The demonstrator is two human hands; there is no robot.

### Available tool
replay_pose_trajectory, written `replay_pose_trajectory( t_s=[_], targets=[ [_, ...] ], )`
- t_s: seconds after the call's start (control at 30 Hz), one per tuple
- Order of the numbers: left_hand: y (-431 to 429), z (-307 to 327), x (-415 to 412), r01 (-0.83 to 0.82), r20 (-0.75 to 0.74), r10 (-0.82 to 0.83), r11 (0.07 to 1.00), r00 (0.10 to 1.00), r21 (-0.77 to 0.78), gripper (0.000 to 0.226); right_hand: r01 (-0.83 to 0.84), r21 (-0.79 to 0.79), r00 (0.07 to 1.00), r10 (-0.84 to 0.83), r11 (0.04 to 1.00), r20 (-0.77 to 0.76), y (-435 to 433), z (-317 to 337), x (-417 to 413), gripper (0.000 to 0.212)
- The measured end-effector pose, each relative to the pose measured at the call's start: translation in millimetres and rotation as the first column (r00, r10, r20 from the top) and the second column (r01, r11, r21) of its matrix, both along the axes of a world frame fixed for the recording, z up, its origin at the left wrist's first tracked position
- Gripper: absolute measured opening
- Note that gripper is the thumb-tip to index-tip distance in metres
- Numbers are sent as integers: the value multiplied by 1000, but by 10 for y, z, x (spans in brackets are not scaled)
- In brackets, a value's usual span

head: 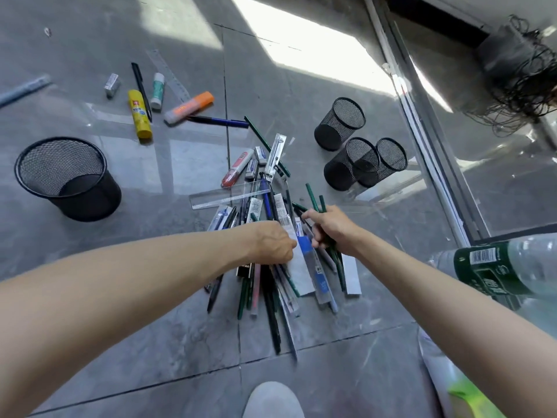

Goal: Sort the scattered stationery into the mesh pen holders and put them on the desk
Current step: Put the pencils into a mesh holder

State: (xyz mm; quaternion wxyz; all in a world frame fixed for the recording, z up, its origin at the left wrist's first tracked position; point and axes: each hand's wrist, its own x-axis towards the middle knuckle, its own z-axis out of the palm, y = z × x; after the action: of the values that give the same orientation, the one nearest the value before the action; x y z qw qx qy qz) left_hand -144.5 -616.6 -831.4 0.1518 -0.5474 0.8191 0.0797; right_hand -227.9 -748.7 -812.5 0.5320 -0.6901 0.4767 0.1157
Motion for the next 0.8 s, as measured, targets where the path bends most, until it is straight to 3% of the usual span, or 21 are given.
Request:
replay_pose_trajectory(
  t_s=[0.1, 0.17, 0.2, 0.23, 0.3, 0.33, 0.37, 0.4, 0.5, 0.57, 0.63, 0.7, 0.8],
  targets=[
    [204, -19, 171, -154, -231, 115, 975, 966, -159, 20, 126, 179, 984, -145, 976, 102, 67, 14, 27, 18],
    [330, -54, 265, -374, -418, 256, 898, 872, -230, 23, 153, 246, 975, -186, 957, 119, 122, 26, 77, 22],
    [372, -43, 271, -522, -513, 361, 826, 779, -211, 23, 163, 279, 970, -206, 946, 130, 155, 39, 103, 30],
    [398, -19, 251, -691, -639, 468, 709, 611, -141, 22, 184, 327, 959, -243, 927, 149, 196, 56, 136, 40],
    [391, 75, 177, -902, -836, 544, 394, 75, 175, 24, 231, 453, 917, -348, 861, 194, 308, 94, 217, 58],
    [364, 105, 134, -889, -849, 501, 295, -166, 349, 24, 239, 504, 900, -383, 830, 205, 369, 101, 255, 63],
    [338, 122, 91, -852, -836, 461, 266, -298, 451, 23, 229, 524, 899, -385, 820, 211, 435, 111, 286, 62],
    [324, 139, 47, -827, -826, 467, 291, -317, 482, 20, 204, 501, 913, -349, 841, 214, 501, 100, 306, 56],
    [329, 196, -83, -789, -840, 506, 429, -195, 441, 3, 220, 340, 943, -288, 914, 166, 637, 104, 284, 40],
    [367, 214, -169, -759, -860, 497, 516, -112, 397, 10, 265, 230, 941, -303, 936, 148, 645, 127, 205, 36],
    [420, 179, -273, -762, -842, 538, 536, -24, 364, 12, 201, 61, 977, -205, 978, 60, 621, 101, 107, 32],
    [501, 84, -334, -782, -796, 604, 518, 47, 347, 13, 99, -10, 993, -99, 995, -63, 633, 17, -2, 32],
    [660, -86, -341, -748, -628, 679, 626, 381, 222, 19, -158, -90, 960, 132, 983, -247, 683, -130, -121, 28]
  ],
)
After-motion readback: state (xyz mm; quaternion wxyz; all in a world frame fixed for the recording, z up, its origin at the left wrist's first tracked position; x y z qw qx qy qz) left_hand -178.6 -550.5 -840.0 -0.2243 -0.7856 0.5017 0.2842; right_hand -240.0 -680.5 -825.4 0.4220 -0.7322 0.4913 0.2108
